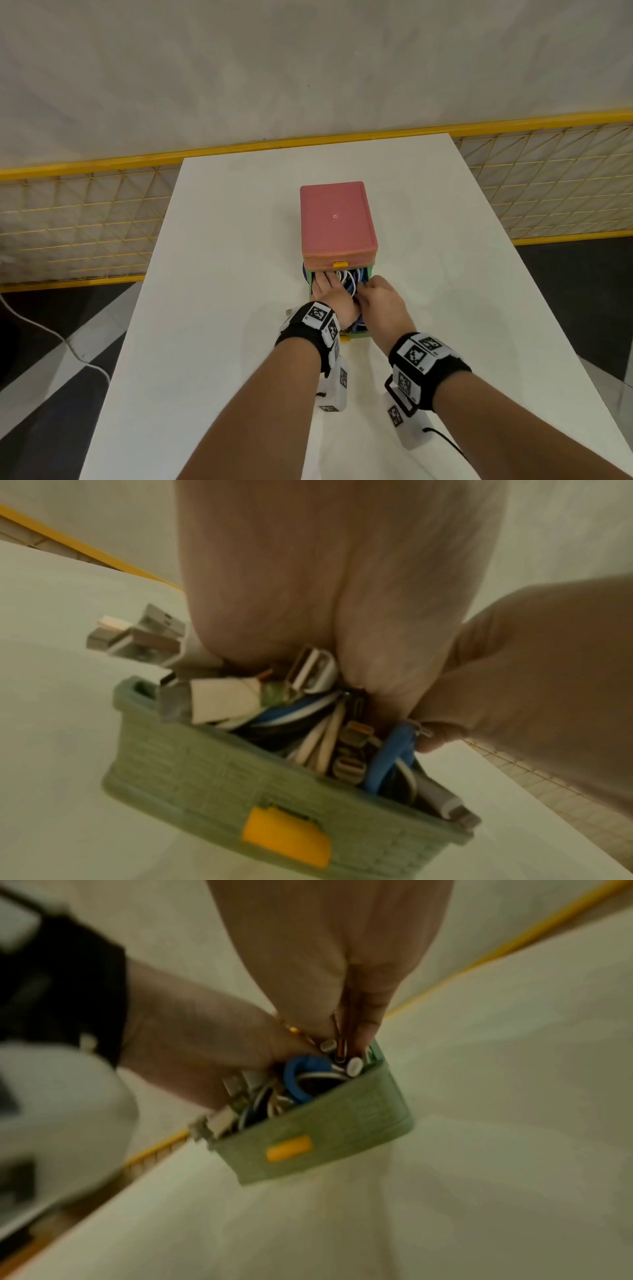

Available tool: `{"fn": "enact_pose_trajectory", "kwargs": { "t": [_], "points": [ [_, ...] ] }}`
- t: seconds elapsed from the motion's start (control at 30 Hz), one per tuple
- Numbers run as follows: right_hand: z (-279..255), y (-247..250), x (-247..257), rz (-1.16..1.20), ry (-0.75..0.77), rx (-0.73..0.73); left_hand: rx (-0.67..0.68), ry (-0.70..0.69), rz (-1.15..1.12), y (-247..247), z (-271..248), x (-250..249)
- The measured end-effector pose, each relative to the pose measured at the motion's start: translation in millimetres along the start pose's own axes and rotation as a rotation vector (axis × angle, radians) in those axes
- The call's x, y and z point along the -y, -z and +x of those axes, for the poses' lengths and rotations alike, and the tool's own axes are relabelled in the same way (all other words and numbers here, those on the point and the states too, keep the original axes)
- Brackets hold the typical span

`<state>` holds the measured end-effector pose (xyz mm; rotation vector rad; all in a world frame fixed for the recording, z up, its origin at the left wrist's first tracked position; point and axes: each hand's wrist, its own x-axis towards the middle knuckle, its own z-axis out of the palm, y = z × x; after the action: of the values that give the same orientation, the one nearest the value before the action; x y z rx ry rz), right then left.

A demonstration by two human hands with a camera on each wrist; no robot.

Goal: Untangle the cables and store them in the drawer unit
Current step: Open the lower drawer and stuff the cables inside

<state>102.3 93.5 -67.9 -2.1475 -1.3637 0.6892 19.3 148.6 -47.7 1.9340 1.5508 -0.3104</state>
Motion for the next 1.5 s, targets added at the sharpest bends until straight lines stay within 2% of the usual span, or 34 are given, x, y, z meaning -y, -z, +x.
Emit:
{"fn": "enact_pose_trajectory", "kwargs": {
  "t": [0.13, 0.27, 0.33, 0.47, 0.57, 0.63, 0.73, 0.8, 0.83, 0.87, 0.97, 1.1, 1.23, 1.3, 1.43, 1.5],
  "points": [
    [-2, -2, 1, -0.048, 0.048, 0.055, 0.063, -0.052, -0.019, 6, 0, 6],
    [3, 0, 4, -0.259, 0.116, 0.152, 0.164, -0.060, -0.040, 12, 5, 12],
    [-1, 6, 8, -0.325, 0.185, 0.137, 0.074, -0.020, -0.064, 4, 3, 7],
    [-26, 9, 0, -0.263, 0.312, 0.137, -0.240, -0.018, 0.033, -24, 3, 2],
    [-32, 14, -4, -0.230, 0.394, 0.210, -0.334, -0.047, 0.074, -32, 5, 5],
    [-29, 19, -5, -0.251, 0.411, 0.266, -0.283, -0.074, 0.076, -28, 5, 6],
    [-26, 21, -5, -0.391, 0.418, 0.292, -0.093, -0.153, 0.004, -10, 7, 16],
    [-24, 19, -7, -0.554, 0.487, 0.208, 0.088, -0.223, -0.137, 16, 2, 26],
    [-22, 16, -7, -0.624, 0.506, 0.206, 0.132, -0.254, -0.188, 29, -2, 35],
    [-20, 14, -7, -0.714, 0.515, 0.230, 0.112, -0.278, -0.228, 39, -6, 45],
    [-12, 1, -17, -0.802, 0.530, 0.195, -0.096, -0.284, -0.281, 51, -17, 81],
    [-17, 0, -10, -0.951, 0.541, 0.241, -0.044, -0.230, -0.362, 18, -29, 100],
    [-20, 0, -12, -0.905, 0.531, 0.217, -0.267, -0.302, -0.253, -12, -28, 95],
    [-19, -3, -16, -0.923, 0.511, 0.262, -0.290, -0.285, -0.184, -20, -32, 87],
    [-22, 0, -8, -0.926, 0.552, 0.183, -0.425, -0.339, -0.134, -37, -42, 65],
    [-22, 0, -9, -0.893, 0.551, 0.189, -0.410, -0.353, -0.125, -39, -40, 61]
  ]
}}
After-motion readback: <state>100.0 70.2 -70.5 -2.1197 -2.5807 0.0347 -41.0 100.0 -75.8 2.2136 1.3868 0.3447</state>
